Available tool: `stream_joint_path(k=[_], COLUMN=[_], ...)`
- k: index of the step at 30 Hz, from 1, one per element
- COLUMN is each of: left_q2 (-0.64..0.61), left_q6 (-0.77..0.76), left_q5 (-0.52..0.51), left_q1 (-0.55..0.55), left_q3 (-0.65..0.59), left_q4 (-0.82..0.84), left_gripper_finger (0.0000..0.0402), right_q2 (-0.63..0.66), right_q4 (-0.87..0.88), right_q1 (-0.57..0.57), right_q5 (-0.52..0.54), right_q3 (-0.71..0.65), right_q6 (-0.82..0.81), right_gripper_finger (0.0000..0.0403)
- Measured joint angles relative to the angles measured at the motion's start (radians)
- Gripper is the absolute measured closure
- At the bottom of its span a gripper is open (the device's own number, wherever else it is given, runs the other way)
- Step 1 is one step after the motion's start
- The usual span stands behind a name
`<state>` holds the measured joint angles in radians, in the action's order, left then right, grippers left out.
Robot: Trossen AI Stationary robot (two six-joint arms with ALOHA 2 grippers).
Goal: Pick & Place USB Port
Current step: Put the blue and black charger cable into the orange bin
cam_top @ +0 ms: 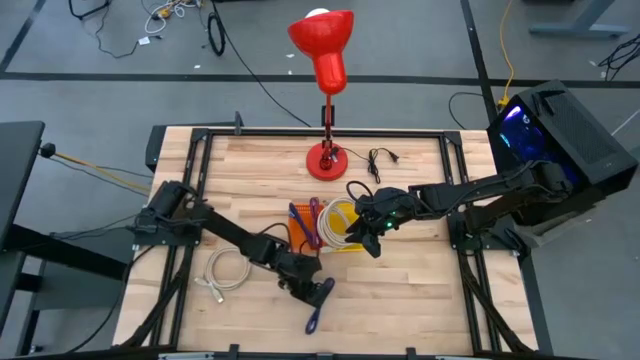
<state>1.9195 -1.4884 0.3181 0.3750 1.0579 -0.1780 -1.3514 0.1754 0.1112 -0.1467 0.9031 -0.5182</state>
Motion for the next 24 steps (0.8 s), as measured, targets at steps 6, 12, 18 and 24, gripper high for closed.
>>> stream_joint_path(k=[6, 12, 18, 24], left_q2=[-0.028, -0.137, -0.298, -0.435], left_q6=[0.112, 0.171, 0.224, 0.238], left_q5=[0.025, -0.065, -0.193, -0.331], left_q1=[-0.046, -0.091, -0.104, -0.103], left_q3=[0.042, 0.057, 0.058, 0.056], left_q4=[0.128, 0.160, 0.329, 0.528], left_gripper_finger=[0.0401, 0.0401, 0.0401, 0.0401], right_q2=[0.000, 0.000, 0.000, 0.000], right_q4=[0.051, 0.111, 0.122, 0.120], right_q1=[-0.010, -0.032, -0.042, -0.043], right_q5=[0.033, 0.039, 0.038, 0.051], right_q3=[0.000, 0.000, 0.000, 0.000], right_q6=[0.008, 0.023, 0.029, 0.030], right_gripper_finger=[0.0257, 0.0257, 0.0257, 0.0257])
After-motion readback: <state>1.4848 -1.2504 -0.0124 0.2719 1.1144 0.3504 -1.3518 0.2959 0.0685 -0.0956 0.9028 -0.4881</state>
